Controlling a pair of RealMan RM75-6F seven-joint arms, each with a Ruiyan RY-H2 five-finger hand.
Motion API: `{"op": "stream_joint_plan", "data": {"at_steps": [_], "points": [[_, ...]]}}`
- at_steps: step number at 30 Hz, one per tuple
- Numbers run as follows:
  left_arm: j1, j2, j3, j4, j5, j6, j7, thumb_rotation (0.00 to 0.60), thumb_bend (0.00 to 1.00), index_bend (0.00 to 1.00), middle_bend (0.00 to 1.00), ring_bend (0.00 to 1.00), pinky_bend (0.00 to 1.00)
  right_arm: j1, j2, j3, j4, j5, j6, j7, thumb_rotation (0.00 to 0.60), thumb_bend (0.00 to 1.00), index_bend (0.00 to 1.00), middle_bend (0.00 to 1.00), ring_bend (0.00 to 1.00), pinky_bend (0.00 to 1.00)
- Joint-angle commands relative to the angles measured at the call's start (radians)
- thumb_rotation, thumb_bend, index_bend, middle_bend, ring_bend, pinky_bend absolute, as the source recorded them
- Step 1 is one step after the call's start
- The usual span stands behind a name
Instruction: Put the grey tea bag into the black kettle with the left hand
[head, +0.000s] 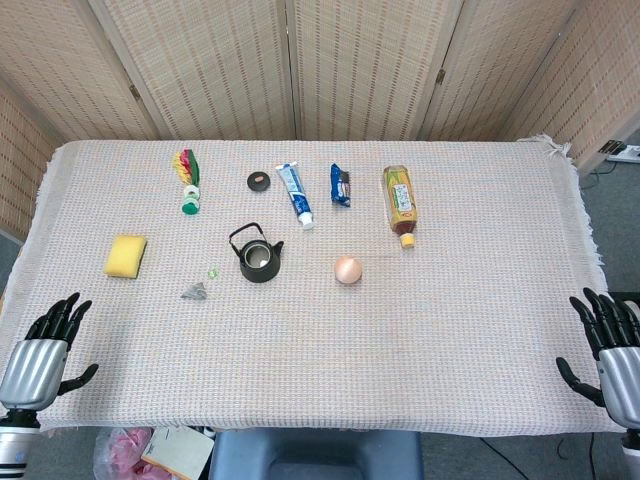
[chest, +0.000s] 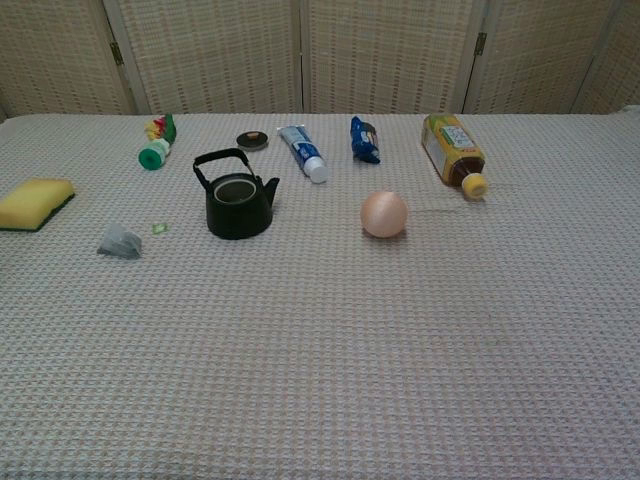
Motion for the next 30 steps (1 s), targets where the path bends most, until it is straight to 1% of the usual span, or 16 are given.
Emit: {"op": "stream_joint_plan", "data": {"at_steps": [1,11,13,14,15,16,17,18,19,20,22,25,28,30], "points": [[0.003,0.001,0.000,0.000,0.003,-0.003,-0.002,0.600,0.25,0.00,0.03,0.06,0.20,0.002,0.000,0.001,-0.002,0.000,-0.003,-0.001,0.600,0.24,0.00,0.00,0.00,0.00],[0.000,0.000,0.008,-0.006,0.050,-0.010,0.002,0.600,0.25,0.00,0.01,0.06,0.23,-0.008,0.000,-0.004,-0.007,-0.019,0.023,0.002,0.600,0.24,0.00,0.00,0.00,0.00],[-0.013,0.010,0.003,-0.018,0.054,-0.027,-0.003,0.600,0.25,0.01,0.03,0.08,0.25,-0.007,0.000,-0.003,-0.008,-0.023,0.025,0.003,0.600,0.24,0.00,0.00,0.00,0.00],[-0.025,0.021,-0.009,-0.036,0.048,-0.038,0.001,0.600,0.25,0.03,0.10,0.12,0.31,-0.004,0.000,-0.003,-0.008,-0.028,0.023,0.002,0.600,0.24,0.00,0.00,0.00,0.00],[-0.035,0.031,-0.019,-0.056,0.033,-0.052,0.009,0.600,0.25,0.06,0.23,0.23,0.41,-0.002,-0.001,-0.004,-0.008,-0.032,0.020,0.000,0.600,0.24,0.00,0.00,0.00,0.00],[-0.052,0.055,-0.031,-0.100,-0.003,-0.093,0.017,0.600,0.25,0.11,0.42,0.38,0.56,0.002,-0.001,-0.005,-0.008,-0.034,0.012,-0.002,0.600,0.24,0.00,0.00,0.00,0.00],[-0.070,0.078,-0.041,-0.138,-0.034,-0.131,0.019,0.600,0.25,0.13,0.52,0.47,0.63,0.007,-0.001,-0.006,-0.009,-0.034,0.004,-0.003,0.600,0.24,0.00,0.00,0.00,0.00],[-0.090,0.098,-0.053,-0.171,-0.063,-0.168,0.018,0.600,0.25,0.16,0.66,0.59,0.74,0.011,0.000,-0.007,-0.010,-0.034,-0.006,-0.004,0.600,0.24,0.00,0.00,0.00,0.00],[-0.108,0.111,-0.067,-0.196,-0.089,-0.197,0.022,0.600,0.25,0.18,0.73,0.66,0.80,0.015,0.002,-0.007,-0.011,-0.035,-0.013,-0.004,0.600,0.24,0.00,0.00,0.00,0.00],[-0.132,0.122,-0.084,-0.218,-0.115,-0.224,0.048,0.600,0.25,0.20,0.77,0.70,0.84,0.020,0.003,-0.008,-0.012,-0.038,-0.020,-0.005,0.600,0.24,0.00,0.00,0.00,0.00],[-0.165,0.112,-0.108,-0.241,-0.138,-0.240,0.109,0.600,0.25,0.26,0.88,0.81,0.93,0.022,0.006,-0.011,-0.014,-0.049,-0.017,-0.001,0.600,0.24,0.00,0.00,0.00,0.00],[-0.203,0.075,-0.131,-0.270,-0.166,-0.254,0.195,0.600,0.25,0.35,0.97,0.89,0.99,0.020,0.007,-0.014,-0.012,-0.065,-0.005,0.006,0.600,0.24,0.00,0.00,0.00,0.00],[-0.244,0.050,-0.152,-0.290,-0.206,-0.289,0.235,0.600,0.25,0.41,1.00,0.92,1.00,0.020,0.010,-0.019,-0.009,-0.075,-0.001,0.014,0.600,0.24,0.00,0.00,0.00,0.00],[-0.280,0.038,-0.169,-0.292,-0.255,-0.324,0.276,0.600,0.25,0.42,1.00,0.93,1.00,0.018,0.011,-0.022,-0.007,-0.081,0.005,0.018,0.600,0.24,0.00,0.00,0.00,0.00]]}}
